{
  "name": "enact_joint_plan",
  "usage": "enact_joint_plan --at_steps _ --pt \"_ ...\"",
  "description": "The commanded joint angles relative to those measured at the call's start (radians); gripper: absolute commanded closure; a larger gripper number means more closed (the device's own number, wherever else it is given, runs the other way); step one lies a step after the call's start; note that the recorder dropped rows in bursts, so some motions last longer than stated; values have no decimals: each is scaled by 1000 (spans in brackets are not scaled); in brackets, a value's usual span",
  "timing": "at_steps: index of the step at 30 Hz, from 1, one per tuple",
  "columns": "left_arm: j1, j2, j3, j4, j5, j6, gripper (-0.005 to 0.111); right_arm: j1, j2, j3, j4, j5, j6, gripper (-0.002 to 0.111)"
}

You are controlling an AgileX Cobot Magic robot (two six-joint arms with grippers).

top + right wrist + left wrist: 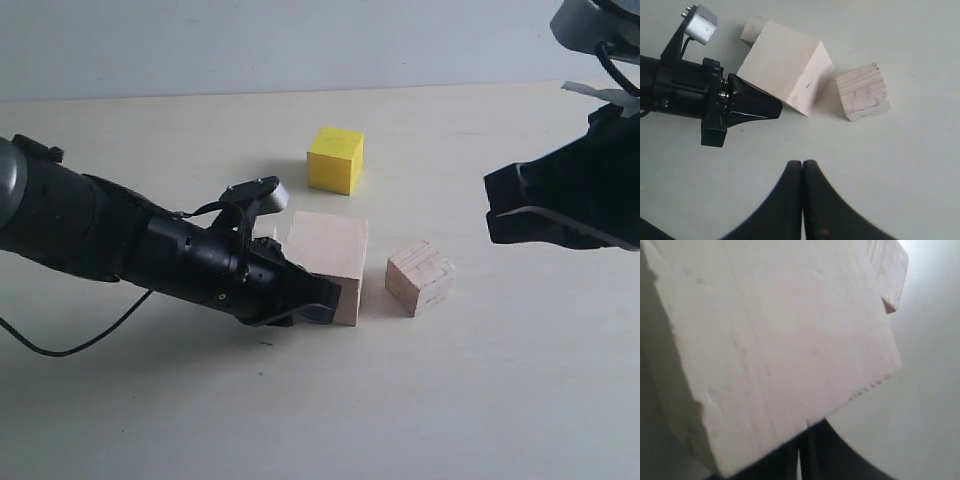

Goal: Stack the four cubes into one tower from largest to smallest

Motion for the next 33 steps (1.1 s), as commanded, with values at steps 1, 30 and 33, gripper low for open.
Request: enact_joint_plan --at_steps 1,30,33 --pt "-6 4 -12 -28 -3 57 107 4 -8 -6 0 2 0 108" --pt "-5 -358 114 179 -248 -85 107 4 607 -199 -23 -335 -62 108" --pt "-4 -375 131 179 -269 -85 107 4 652 -246 -21 -322 -83 108"
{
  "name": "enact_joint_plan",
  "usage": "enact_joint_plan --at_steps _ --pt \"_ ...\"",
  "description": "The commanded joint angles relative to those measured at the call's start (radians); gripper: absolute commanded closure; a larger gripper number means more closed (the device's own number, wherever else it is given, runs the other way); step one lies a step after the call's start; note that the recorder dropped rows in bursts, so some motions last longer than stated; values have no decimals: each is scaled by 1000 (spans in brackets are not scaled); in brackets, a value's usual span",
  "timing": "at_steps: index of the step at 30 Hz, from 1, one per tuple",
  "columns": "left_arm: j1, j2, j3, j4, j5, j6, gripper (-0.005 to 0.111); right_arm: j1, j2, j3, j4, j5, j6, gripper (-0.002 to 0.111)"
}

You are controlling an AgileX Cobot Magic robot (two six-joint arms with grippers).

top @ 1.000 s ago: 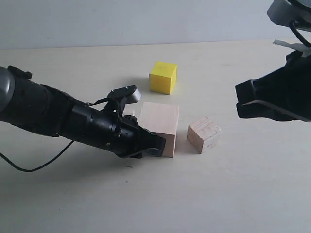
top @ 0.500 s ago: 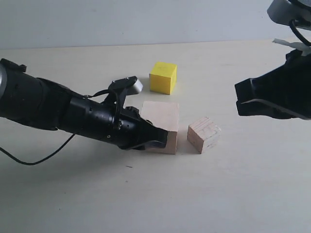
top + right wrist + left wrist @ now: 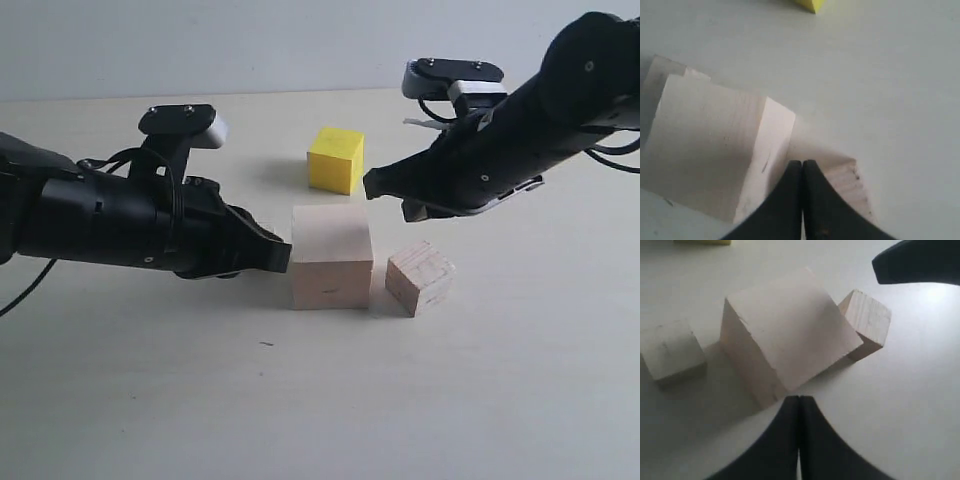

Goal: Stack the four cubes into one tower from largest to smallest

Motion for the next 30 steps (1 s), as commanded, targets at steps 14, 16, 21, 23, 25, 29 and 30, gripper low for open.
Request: enact_joint_plan --at_steps 14,16,21,23,25,29,30 --pt "0 -25 18 15 -33 -6 107 4 125 -83 282 71 -267 108" --pt "0 -25 18 15 -37 -6 107 4 125 -83 282 69 -269 108" --pt "0 -25 18 15 -37 -6 107 4 125 -83 282 70 -272 108" --pt "0 -25 18 15 -37 -6 107 4 125 -83 282 62 -276 108" --pt "0 -25 18 15 -37 -6 107 4 125 -83 293 58 -276 108" --pt "0 -25 18 15 -37 -6 107 4 125 -83 315 54 -277 108" --pt "0 -25 18 15 -37 -6 107 4 125 -83 315 49 -277 108"
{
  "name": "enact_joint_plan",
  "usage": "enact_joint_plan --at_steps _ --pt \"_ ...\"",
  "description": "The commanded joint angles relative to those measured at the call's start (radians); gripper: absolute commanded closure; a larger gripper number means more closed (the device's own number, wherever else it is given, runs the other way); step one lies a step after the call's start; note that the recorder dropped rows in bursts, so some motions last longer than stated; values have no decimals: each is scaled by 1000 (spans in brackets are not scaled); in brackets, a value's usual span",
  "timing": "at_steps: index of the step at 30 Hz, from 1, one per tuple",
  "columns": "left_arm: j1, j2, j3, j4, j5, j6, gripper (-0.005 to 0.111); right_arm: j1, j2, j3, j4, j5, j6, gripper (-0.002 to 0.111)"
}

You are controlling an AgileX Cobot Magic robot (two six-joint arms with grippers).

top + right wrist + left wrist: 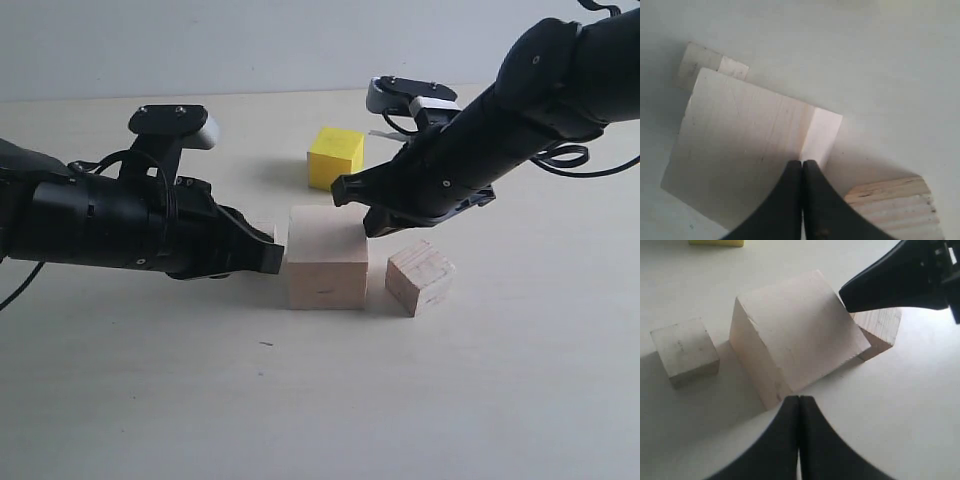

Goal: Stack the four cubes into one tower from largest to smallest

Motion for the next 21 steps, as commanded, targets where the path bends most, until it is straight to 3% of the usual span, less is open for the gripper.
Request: enact_joint_plan --at_steps 1,21 --pt "0 -10 5 5 -6 -3 107 4 -1 -6 18 -21 -13 108" --pt "0 -10 5 5 -6 -3 107 1 -24 -6 0 -26 -19 108"
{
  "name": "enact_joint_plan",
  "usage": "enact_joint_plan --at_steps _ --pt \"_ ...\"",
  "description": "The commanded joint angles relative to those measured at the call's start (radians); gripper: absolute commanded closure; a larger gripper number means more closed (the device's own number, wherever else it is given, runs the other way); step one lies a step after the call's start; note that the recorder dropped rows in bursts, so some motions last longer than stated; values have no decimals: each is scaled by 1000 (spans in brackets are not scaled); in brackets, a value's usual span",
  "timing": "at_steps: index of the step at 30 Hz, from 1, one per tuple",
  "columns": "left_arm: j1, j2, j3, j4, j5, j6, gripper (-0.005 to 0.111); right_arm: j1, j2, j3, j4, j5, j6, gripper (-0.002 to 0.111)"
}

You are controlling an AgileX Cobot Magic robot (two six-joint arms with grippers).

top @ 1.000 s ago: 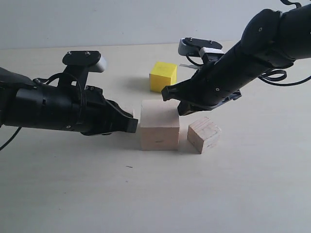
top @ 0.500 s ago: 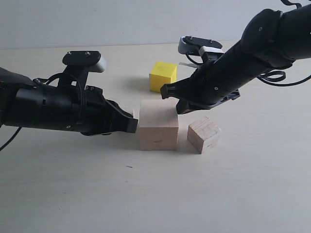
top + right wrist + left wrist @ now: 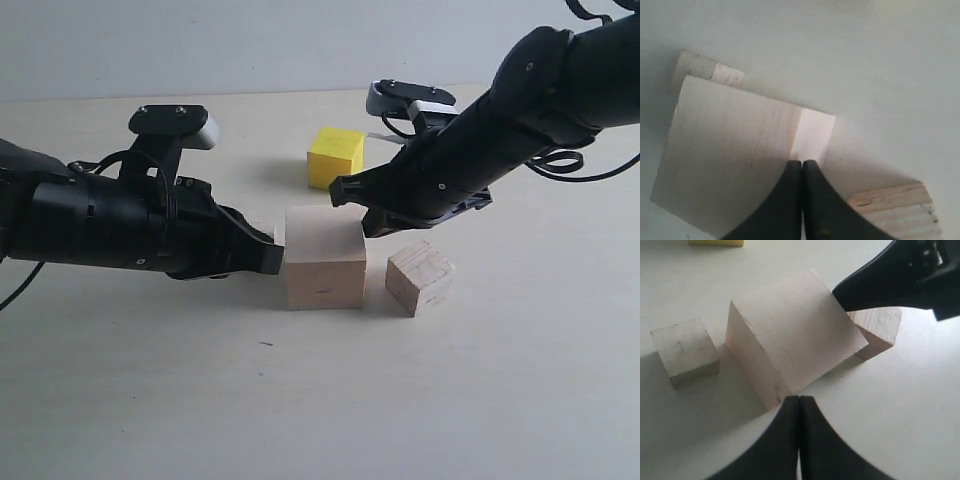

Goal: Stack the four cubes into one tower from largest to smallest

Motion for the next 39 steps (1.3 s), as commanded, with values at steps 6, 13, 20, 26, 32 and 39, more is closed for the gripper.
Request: enact_joint_plan --at_steps 6,13,20,26,32,39 --pt "0 -42 5 1 -6 -23 107 -38 -95 -141 -181 52 -5 108" --pt "0 -133 5 1 -111 -46 107 -62 -29 -400 -369 102 -1 108" --pt "76 -173 41 1 -95 -97 107 -62 113 -561 -474 150 -73 108" --pt "140 -192 124 1 -82 -118 107 -62 193 -568 -441 141 -202 93" --pt "141 -202 178 1 -52 -126 107 -62 203 -568 -372 99 -275 51" --pt "141 -204 185 5 15 -126 107 -62 249 -570 -316 30 -275 25"
